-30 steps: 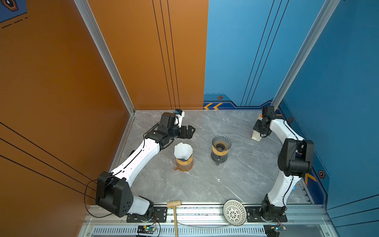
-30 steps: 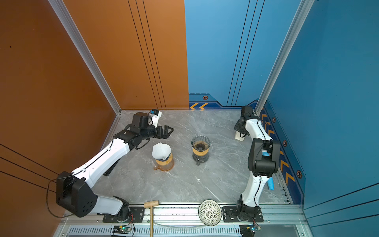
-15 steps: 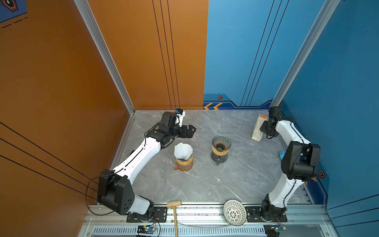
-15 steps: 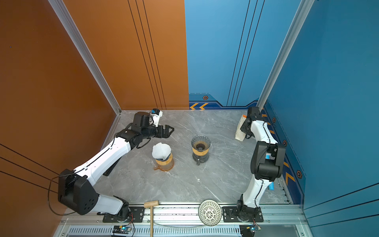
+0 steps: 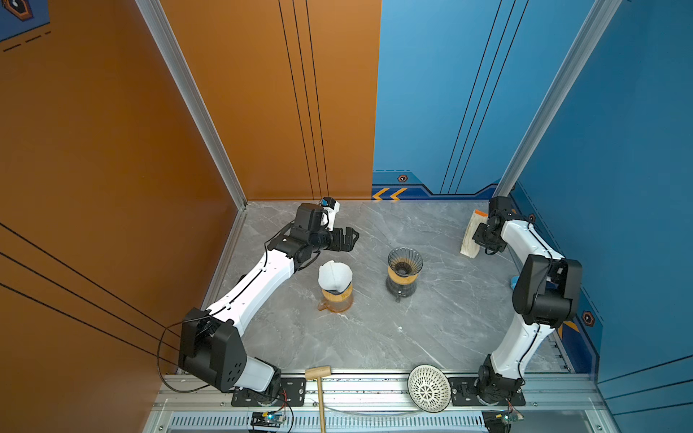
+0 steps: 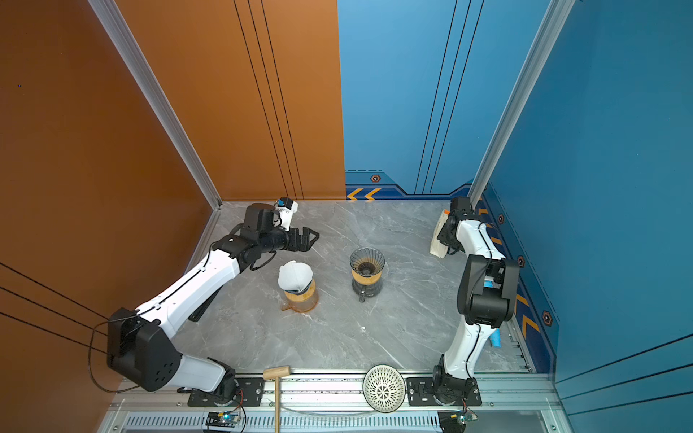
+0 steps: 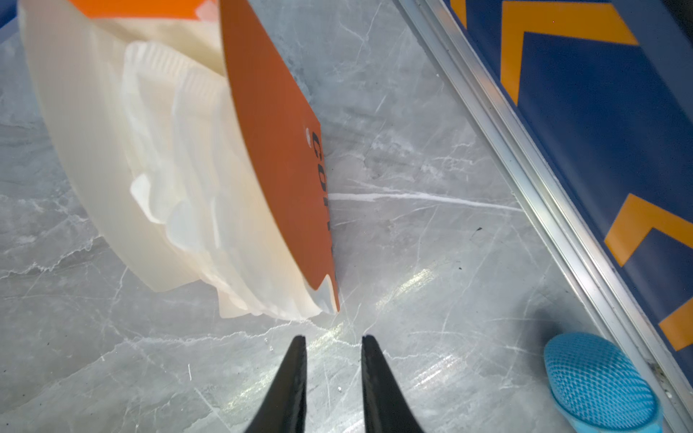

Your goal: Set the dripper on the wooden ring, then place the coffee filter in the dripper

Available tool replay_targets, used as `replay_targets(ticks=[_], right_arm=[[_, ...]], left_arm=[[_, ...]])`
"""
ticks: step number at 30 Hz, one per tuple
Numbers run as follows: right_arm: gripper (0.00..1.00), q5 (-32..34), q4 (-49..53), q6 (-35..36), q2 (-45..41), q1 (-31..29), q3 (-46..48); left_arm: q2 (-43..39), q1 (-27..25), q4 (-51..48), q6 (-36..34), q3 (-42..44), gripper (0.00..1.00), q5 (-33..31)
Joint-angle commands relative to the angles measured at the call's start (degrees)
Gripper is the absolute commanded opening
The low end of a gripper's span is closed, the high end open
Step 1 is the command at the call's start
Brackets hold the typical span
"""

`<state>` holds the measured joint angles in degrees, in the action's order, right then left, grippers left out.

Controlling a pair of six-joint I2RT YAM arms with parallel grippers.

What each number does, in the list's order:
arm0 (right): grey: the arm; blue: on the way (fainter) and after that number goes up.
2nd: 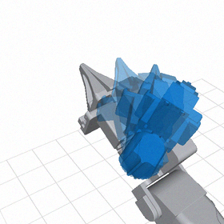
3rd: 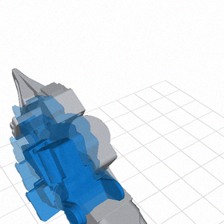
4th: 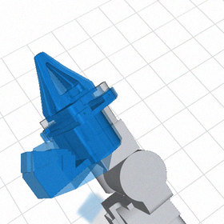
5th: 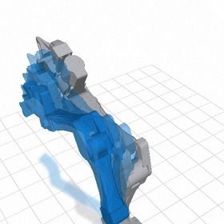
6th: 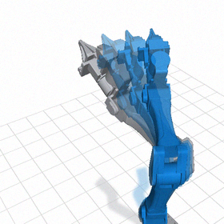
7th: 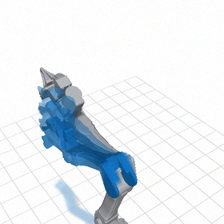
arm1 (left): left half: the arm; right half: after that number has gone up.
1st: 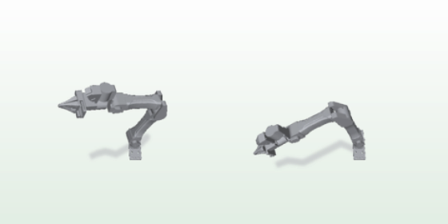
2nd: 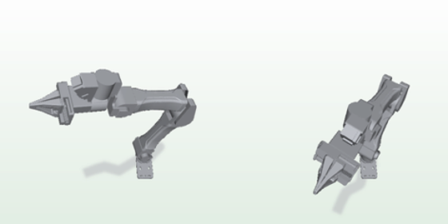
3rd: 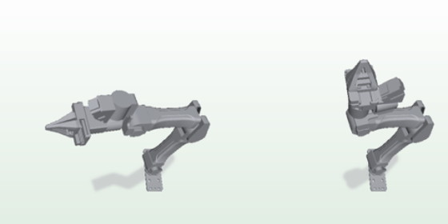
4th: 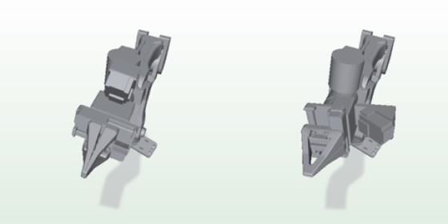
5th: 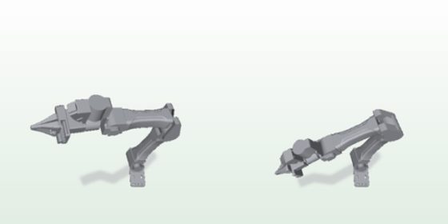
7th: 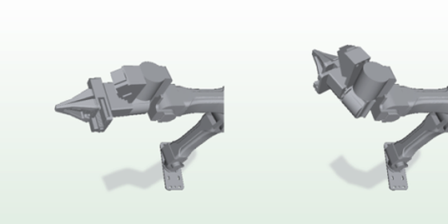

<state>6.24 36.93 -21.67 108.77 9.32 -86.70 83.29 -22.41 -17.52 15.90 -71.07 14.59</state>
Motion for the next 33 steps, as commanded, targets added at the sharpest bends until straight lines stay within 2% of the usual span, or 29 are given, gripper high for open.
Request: replay_targets(ticks=[1,8,33], right_arm=[[0.26,0.50,1.17,1.06,1.73,-0.28,-0.86],[0.26,2.00,1.22,1.02,4.33,-0.21,-2.48],[0.08,2.81,1.26,1.63,7.09,-0.40,-4.54]], left_arm=[[0.88,-0.32,-0.64,-0.11,-1.49,0.98,1.15],[0.90,-0.30,-0.65,0.01,-1.48,0.98,1.03],[1.18,-0.35,-0.97,0.09,-1.70,0.98,0.72]])
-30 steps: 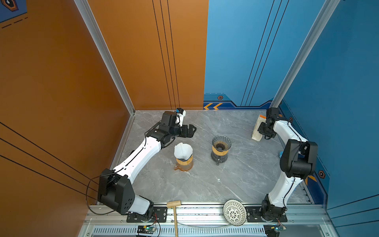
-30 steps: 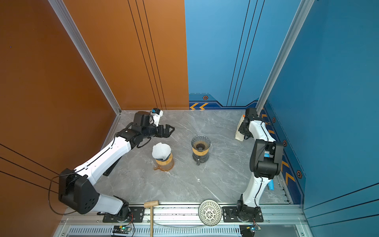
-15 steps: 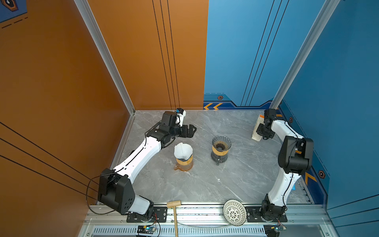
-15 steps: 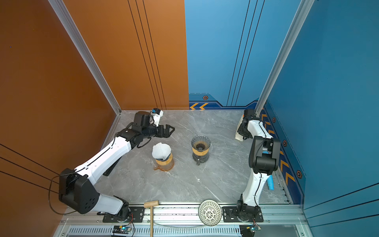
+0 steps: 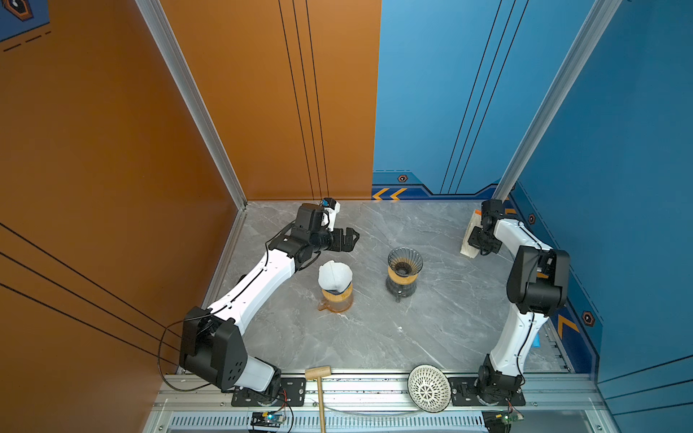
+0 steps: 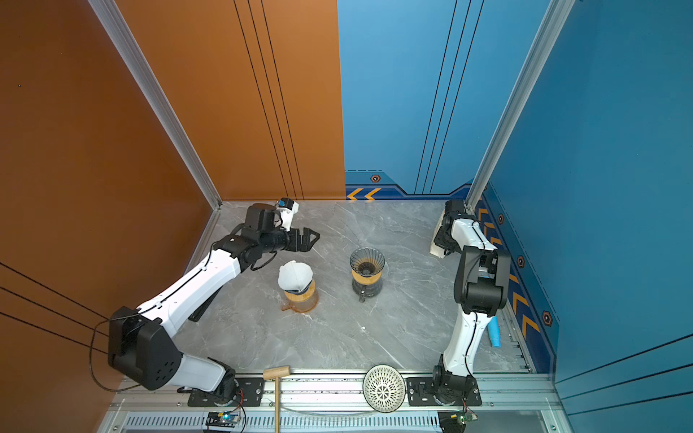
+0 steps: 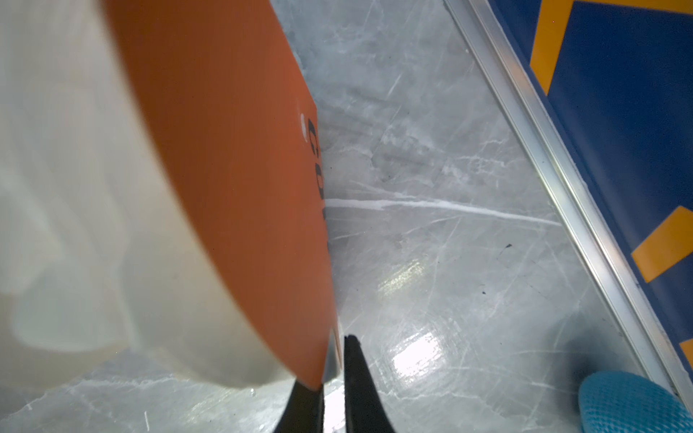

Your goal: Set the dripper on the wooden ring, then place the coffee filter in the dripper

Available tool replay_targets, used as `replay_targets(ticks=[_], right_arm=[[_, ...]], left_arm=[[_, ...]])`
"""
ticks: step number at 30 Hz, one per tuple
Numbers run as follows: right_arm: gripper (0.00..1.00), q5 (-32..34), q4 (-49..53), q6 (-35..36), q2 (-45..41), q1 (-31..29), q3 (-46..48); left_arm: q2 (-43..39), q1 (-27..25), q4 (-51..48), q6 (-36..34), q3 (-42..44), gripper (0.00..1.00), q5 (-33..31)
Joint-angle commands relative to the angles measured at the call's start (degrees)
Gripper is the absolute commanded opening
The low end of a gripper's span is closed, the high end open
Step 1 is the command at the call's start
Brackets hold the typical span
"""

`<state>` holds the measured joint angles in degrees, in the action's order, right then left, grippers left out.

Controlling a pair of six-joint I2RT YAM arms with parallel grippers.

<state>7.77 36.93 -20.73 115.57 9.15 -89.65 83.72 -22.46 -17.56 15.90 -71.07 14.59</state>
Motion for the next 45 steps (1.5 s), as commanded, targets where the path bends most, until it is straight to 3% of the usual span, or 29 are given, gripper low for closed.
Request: replay_targets(ticks=[1,16,35,39,45], right_arm=[[0.07,1.30,1.26,0.77,0.22,-0.23,-1.52],[0.00,2.34,3.40,1.65,-1.27,-1.11,-1.41],[0.00,-0.81,5.35,2.00,-4.99,-1.32,0.74],[0.16,0.96,5.40,2.53,-4.41,-1.13,-0.34],[0.18,0.86,5.41,2.98,-1.62,-0.80,-2.96]], left_arm=[[0.75,-0.32,-0.92,0.10,-1.72,0.98,0.81],[0.87,-0.48,-0.98,0.12,-1.71,0.98,1.39],[0.74,-0.61,-1.01,0.11,-1.56,0.98,1.48],[1.15,-0.73,-1.04,0.18,-1.79,0.98,1.62],[1.26,-0.92,-1.00,0.18,-1.95,0.98,1.58]])
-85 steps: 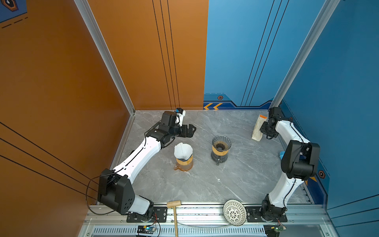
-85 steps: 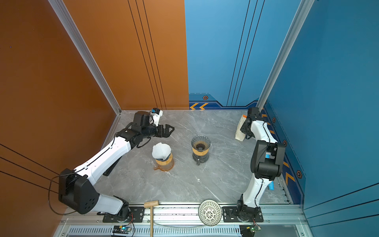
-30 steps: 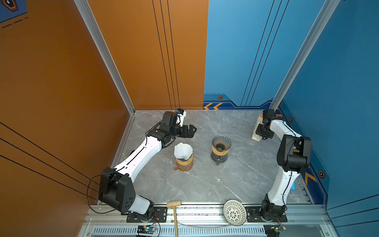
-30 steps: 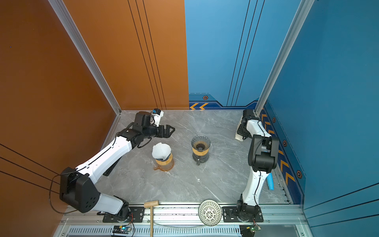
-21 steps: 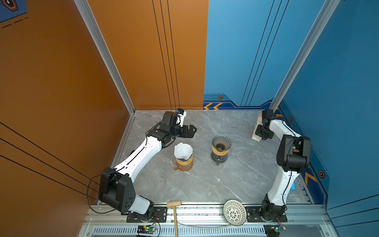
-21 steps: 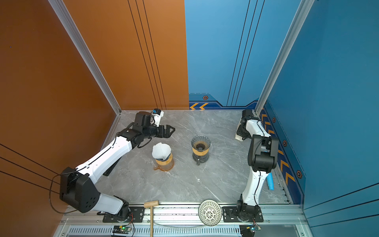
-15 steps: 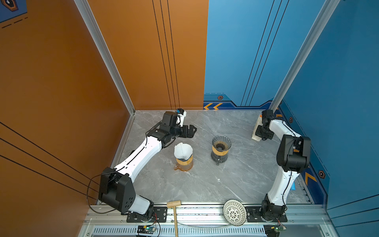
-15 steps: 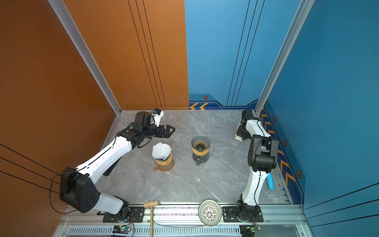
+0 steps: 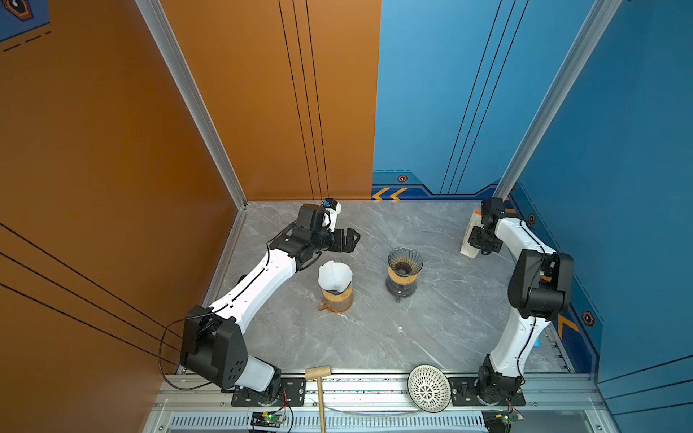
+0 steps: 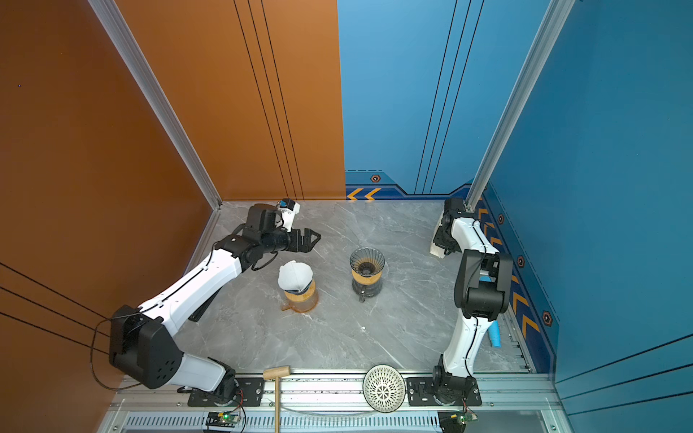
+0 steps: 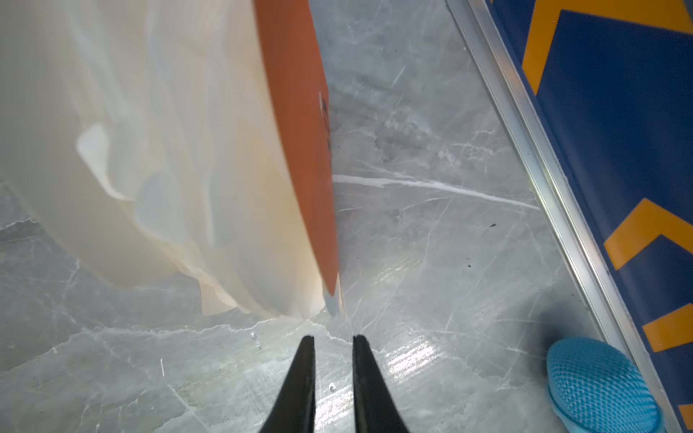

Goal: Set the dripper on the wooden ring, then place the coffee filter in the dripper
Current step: 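Hold the right gripper at the filter box edge, adjusting its pinch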

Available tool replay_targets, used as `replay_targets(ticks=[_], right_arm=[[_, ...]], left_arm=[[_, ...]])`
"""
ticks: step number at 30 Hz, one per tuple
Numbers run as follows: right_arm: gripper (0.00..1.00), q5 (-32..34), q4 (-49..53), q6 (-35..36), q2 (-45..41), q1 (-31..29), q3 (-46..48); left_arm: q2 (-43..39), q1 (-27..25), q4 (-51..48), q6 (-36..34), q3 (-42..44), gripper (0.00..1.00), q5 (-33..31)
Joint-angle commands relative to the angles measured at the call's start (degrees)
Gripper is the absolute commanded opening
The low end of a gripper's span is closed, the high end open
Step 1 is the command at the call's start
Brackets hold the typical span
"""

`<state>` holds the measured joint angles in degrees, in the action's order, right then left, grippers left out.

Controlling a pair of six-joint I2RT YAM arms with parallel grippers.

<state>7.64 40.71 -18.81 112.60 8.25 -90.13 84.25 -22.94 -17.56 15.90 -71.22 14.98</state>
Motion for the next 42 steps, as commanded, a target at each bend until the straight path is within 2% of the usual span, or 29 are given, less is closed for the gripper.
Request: replay_targets(ticks=[1,42], right_arm=[[0.18,0.97,1.65,1.06,1.77,0.19,-2.95],[0.08,3.85,1.03,1.67,8.17,0.49,-6.78]], left_arm=[[0.74,-0.44,-1.06,0.14,-1.79,0.98,1.10],[1.62,-0.54,-1.33,0.36,-2.50,0.98,0.92]])
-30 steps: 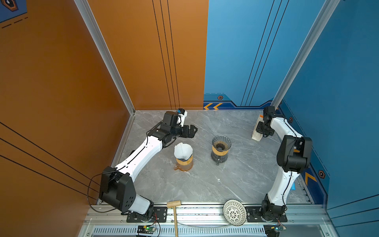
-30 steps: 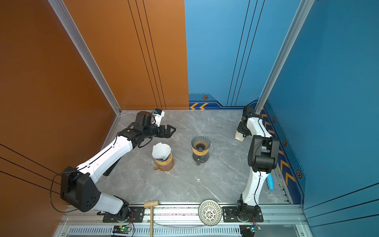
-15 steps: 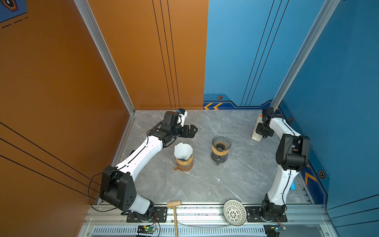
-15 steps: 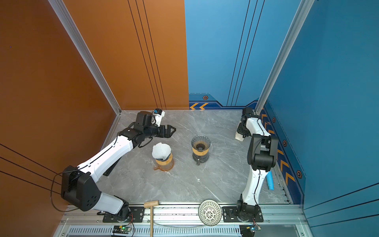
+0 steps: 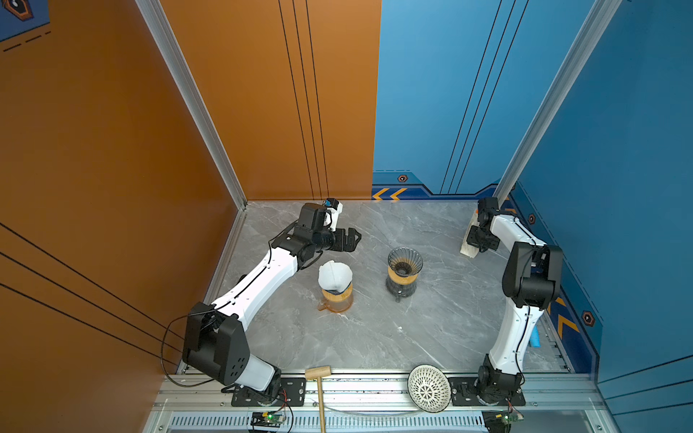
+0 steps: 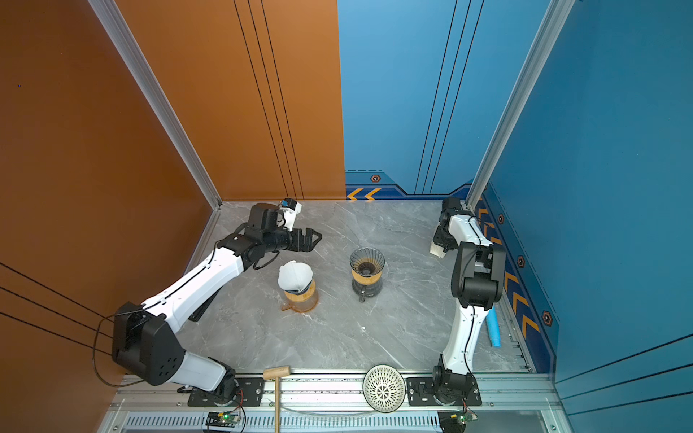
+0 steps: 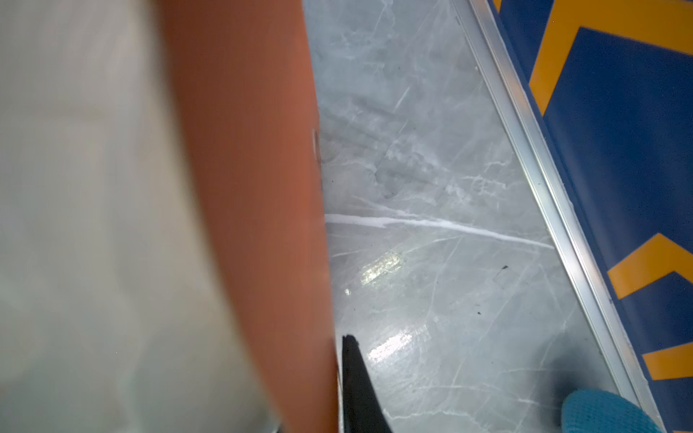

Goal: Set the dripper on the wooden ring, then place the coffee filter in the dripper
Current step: 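Hold the right gripper at the filter box edge, adjusting its pinch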

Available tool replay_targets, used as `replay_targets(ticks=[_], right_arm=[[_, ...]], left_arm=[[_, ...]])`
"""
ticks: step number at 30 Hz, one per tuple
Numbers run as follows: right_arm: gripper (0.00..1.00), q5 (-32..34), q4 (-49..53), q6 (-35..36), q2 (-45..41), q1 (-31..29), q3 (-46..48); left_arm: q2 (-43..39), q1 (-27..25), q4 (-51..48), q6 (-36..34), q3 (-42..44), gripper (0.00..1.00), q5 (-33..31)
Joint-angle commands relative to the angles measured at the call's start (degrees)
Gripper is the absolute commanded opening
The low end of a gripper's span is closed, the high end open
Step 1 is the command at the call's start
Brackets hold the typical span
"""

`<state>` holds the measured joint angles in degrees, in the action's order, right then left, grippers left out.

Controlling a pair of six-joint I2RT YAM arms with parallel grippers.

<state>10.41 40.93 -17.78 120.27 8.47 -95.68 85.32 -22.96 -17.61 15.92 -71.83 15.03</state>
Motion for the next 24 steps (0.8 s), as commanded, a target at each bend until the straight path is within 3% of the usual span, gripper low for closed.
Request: replay_targets(ticks=[1,7,24], right_arm=[[0.07,1.04,0.82,0.63,0.45,0.32,-1.26],[0.00,0.98,0.90,0.81,-0.35,0.10,-0.83],[0.00,-0.57,2.47,0.47,-5.15,-0.59,2.19]], left_arm=[[0.55,-0.52,-1.29,0.34,-1.88,0.98,0.90],[0.64,-0.59,-1.34,0.34,-2.05,0.98,0.80],[0.12,-0.88,-1.30,0.25,-1.80,0.98,1.09]])
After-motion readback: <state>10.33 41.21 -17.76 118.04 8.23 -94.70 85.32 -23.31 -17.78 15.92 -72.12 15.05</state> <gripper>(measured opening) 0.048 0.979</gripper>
